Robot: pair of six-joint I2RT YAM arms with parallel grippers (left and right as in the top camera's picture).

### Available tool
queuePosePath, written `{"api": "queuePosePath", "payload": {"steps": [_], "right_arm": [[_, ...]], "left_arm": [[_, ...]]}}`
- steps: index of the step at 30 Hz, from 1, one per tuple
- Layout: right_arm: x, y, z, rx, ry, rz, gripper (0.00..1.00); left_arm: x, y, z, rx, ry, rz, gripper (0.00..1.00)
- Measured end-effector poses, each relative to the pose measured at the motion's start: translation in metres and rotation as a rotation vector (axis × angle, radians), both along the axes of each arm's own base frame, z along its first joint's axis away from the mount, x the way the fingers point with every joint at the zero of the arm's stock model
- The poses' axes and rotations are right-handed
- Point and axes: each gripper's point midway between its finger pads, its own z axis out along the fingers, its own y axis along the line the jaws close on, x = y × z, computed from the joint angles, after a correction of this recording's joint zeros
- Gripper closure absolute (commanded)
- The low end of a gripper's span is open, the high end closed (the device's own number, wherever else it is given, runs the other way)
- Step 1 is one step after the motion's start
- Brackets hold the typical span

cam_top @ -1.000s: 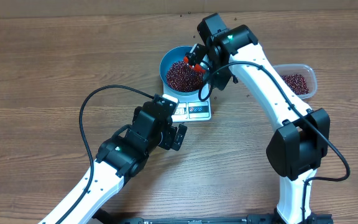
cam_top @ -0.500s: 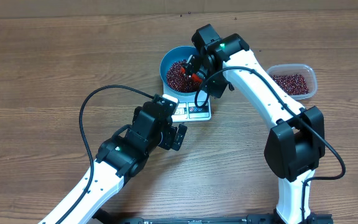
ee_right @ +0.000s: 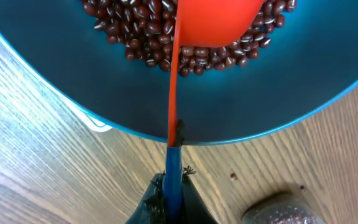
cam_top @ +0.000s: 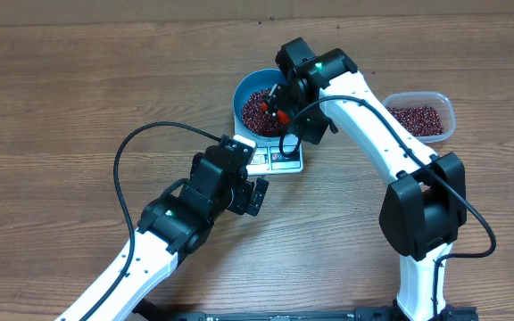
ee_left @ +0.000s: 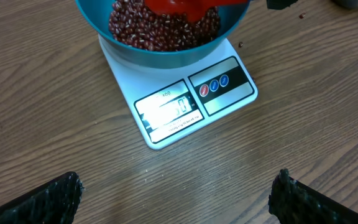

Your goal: Scoop item into bowl and weigh 150g on scale

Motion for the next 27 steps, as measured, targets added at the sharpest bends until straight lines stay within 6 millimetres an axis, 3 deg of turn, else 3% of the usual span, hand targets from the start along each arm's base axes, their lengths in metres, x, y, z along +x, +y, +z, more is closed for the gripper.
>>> {"api": "queuePosePath", "payload": {"steps": [13,27], "right_arm": [[-0.016,-0.002,0.002,-0.001,0.071,0.032,0.96],[-0.013,0.004,0.004,0.026,0.060,0.040,0.96]], "left_arm": [[0.000,0.000,0.000,0.000,0.000,0.000,0.01],[0.000,0.000,0.000,0.000,0.000,-0.001,0.00]]}}
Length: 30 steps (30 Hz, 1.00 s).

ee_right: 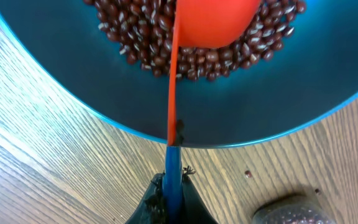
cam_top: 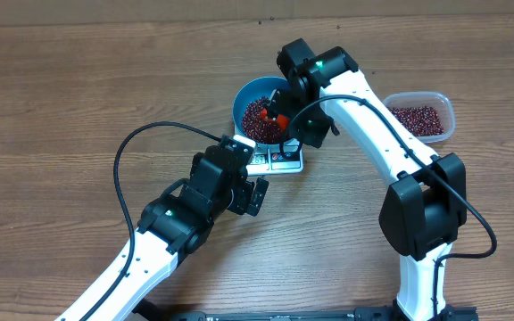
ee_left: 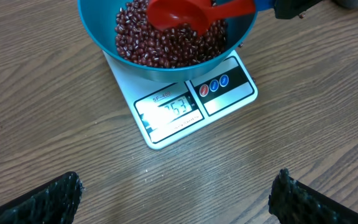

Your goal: Scoop item into bowl and weigh 150g on scale

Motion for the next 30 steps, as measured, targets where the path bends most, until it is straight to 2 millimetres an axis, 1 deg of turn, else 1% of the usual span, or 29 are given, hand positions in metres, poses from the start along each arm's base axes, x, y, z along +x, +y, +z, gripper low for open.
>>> {"api": "queuePosePath", "payload": {"steps": [4,7,13,19,21,24,26,27,30], "right_arm": [[0.006,0.008,0.013,0.047,-0.027,0.001,0.96],[0.008,0.009,0.022,0.074,-0.034,-0.004,0.96],[0.000,-0.002,0.035,0.133,0.032,-0.009,0.96],[-0.003,-0.013,0.051,0.224,0.069,-0.020,0.96],[-0.007,-0.019,0.056,0.257,0.091,-0.024,0.96],[-0.008,-0.027,0.061,0.305,0.105,-0.041,0.96],[-0.006,-0.033,0.066,0.344,0.109,-0.059,0.96],[-0.009,-0.036,0.070,0.390,0.127,-0.060,0.96],[-0.011,-0.038,0.076,0.455,0.143,-0.063,0.96]], "left_arm": [[0.000,0.000,0.000,0.000,0.000,0.001,0.01],[0.000,0.000,0.000,0.000,0.000,0.000,0.00],[0.000,0.000,0.000,0.000,0.000,0.001,0.00],[0.000,0.000,0.000,0.000,0.000,0.000,0.00],[0.000,0.000,0.000,0.000,0.000,0.000,0.01],[0.000,0.000,0.000,0.000,0.000,0.001,0.01],[0.000,0.000,0.000,0.000,0.000,0.001,0.00],[0.000,0.000,0.000,0.000,0.000,0.001,0.00],[0.000,0.000,0.000,0.000,0.000,0.001,0.01]]}}
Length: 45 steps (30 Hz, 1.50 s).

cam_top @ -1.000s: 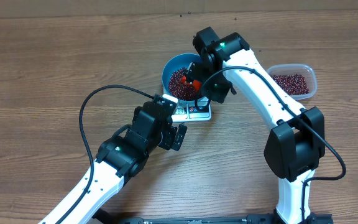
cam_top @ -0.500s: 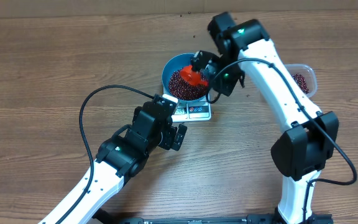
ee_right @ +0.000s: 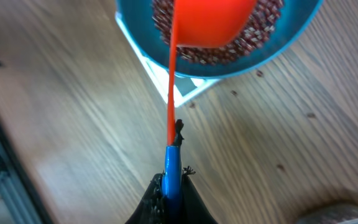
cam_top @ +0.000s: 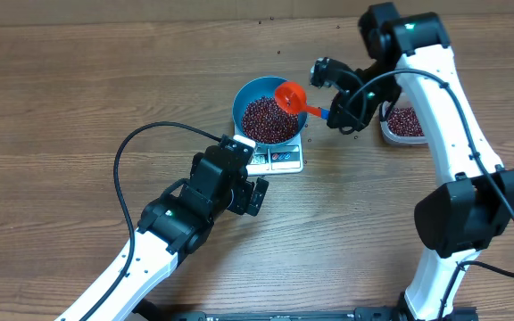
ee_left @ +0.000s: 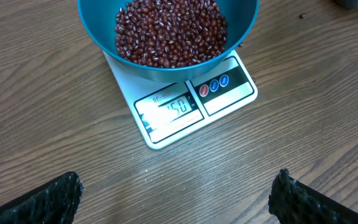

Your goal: Scoop item into bowl and weigh 150g on scale

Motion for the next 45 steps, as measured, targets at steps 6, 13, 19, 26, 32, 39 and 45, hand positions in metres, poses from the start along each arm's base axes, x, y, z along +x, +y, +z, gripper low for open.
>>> {"api": "queuePosePath", "payload": {"steps": [6,13,19,26,32,39,45], "right_arm": [[-0.004,-0.009,0.016,0.128,0.036,-0.047,0.96],[0.001,-0.026,0.027,0.233,0.056,-0.131,0.96],[0.014,-0.063,0.036,0.310,0.044,-0.254,0.96],[0.022,-0.119,0.037,0.332,0.031,-0.422,0.96],[0.020,-0.169,0.033,0.299,0.057,-0.601,0.96],[0.013,-0.195,0.021,0.208,0.128,-0.750,0.96],[-0.001,-0.208,-0.004,0.088,0.241,-0.878,0.96]], "left_arm": [[0.000,0.000,0.000,0.000,0.000,0.000,0.00],[0.000,0.000,0.000,0.000,0.000,0.000,0.00],[0.000,0.000,0.000,0.000,0.000,0.000,0.01],[0.000,0.000,0.000,0.000,0.000,0.000,0.00],[0.000,0.000,0.000,0.000,0.000,0.000,0.00],[0.000,0.000,0.000,0.000,0.000,0.000,0.00],[0.000,0.000,0.000,0.000,0.000,0.000,0.00]]}}
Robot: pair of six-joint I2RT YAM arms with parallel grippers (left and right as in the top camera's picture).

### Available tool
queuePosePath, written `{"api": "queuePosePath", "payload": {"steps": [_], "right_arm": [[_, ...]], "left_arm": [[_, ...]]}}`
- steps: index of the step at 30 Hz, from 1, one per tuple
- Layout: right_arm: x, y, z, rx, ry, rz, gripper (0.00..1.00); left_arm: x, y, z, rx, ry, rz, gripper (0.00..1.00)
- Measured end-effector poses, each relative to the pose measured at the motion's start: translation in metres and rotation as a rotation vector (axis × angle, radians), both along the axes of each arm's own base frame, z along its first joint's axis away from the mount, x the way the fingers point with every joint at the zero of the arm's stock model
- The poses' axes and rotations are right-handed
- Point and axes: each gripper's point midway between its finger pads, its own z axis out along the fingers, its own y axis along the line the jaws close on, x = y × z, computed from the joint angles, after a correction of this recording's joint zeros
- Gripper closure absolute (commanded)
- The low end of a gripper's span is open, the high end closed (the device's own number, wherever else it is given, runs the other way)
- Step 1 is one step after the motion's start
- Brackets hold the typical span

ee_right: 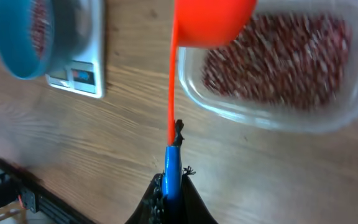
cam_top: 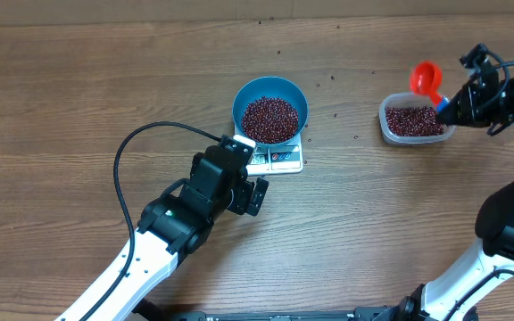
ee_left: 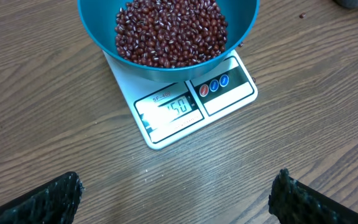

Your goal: Scoop item into bowl and weigh 150g on scale

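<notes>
A blue bowl [cam_top: 270, 111] of red beans [ee_left: 169, 31] stands on a white scale [ee_left: 188, 102]; its lit display reads about 150. My left gripper [ee_left: 176, 196] hovers open above the bare wood in front of the scale, both fingers [ee_left: 42, 199] spread wide. At the far right my right gripper [ee_right: 171, 190] is shut on the blue handle of a red scoop [cam_top: 426, 78], whose bowl [ee_right: 213, 22] hangs over the clear tub of beans [cam_top: 413, 120].
A black cable [cam_top: 128, 152] loops from the left arm across the table left of the scale. A few stray beans [cam_top: 333, 85] lie on the wood between the bowl and the tub. The table's far edge runs along the top.
My right gripper has gone with the scoop from just right of the blue bowl to above the clear tub at the far right. The left arm and the scale reading are unchanged.
The scoop was first down in the blue bowl among the beans, the display unreadable. Then it sat just over the beans with the display near 153. Later it hung beside the bowl's right rim with 150 showing, and now it is over the tub.
</notes>
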Motion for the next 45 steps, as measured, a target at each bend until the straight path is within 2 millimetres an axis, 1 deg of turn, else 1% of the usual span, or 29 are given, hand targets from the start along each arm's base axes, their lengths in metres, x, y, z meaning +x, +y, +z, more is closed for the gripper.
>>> {"api": "queuePosePath", "payload": {"steps": [5,10,14,19,22,24,28,30,33,34,37,38,40,41,43,44,45], "right_arm": [[-0.012,-0.020,-0.019,-0.117,0.143,-0.139,0.96],[-0.019,-0.030,-0.027,-0.245,0.236,-0.231,0.96],[-0.021,-0.022,-0.030,-0.361,0.280,-0.237,0.96],[-0.021,-0.006,-0.029,-0.550,0.308,-0.210,0.96],[-0.023,-0.007,-0.026,-0.671,0.319,-0.231,0.96],[-0.022,-0.011,-0.024,-0.730,0.314,-0.255,0.96],[-0.023,-0.020,-0.021,-0.787,0.313,-0.296,0.96],[-0.023,-0.021,-0.021,-0.791,0.313,-0.303,0.96],[-0.022,-0.014,-0.022,-0.750,0.310,-0.287,0.96],[-0.020,-0.008,-0.021,-0.711,0.294,-0.268,0.96],[-0.016,0.011,-0.008,-0.598,0.218,-0.215,0.96],[-0.017,0.026,0.010,-0.510,0.142,-0.169,0.96],[-0.023,0.043,0.036,-0.424,0.047,-0.121,0.96],[-0.030,0.056,0.060,-0.361,-0.038,-0.091,0.96],[-0.043,0.074,0.093,-0.276,-0.153,-0.046,0.96],[-0.048,0.082,0.103,-0.238,-0.189,-0.029,0.96],[-0.052,0.087,0.108,-0.214,-0.203,-0.019,0.96]], "left_arm": [[0.000,0.000,0.000,0.000,0.000,0.000,0.00],[0.000,0.000,0.000,0.000,0.000,0.000,0.00],[0.000,0.000,0.000,0.000,0.000,0.000,0.00],[0.000,0.000,0.000,0.000,0.000,0.000,0.00],[0.000,0.000,0.000,0.000,0.000,0.000,0.00],[0.000,0.000,0.000,0.000,0.000,0.000,0.01],[0.000,0.000,0.000,0.000,0.000,0.000,0.01],[0.000,0.000,0.000,0.000,0.000,0.000,0.00],[0.000,0.000,0.000,0.000,0.000,0.000,0.00],[0.000,0.000,0.000,0.000,0.000,0.000,0.01],[0.000,0.000,0.000,0.000,0.000,0.000,0.00],[0.000,0.000,0.000,0.000,0.000,0.000,0.00],[0.000,0.000,0.000,0.000,0.000,0.000,0.00],[0.000,0.000,0.000,0.000,0.000,0.000,0.01],[0.000,0.000,0.000,0.000,0.000,0.000,0.01],[0.000,0.000,0.000,0.000,0.000,0.000,0.00],[0.000,0.000,0.000,0.000,0.000,0.000,0.00]]}}
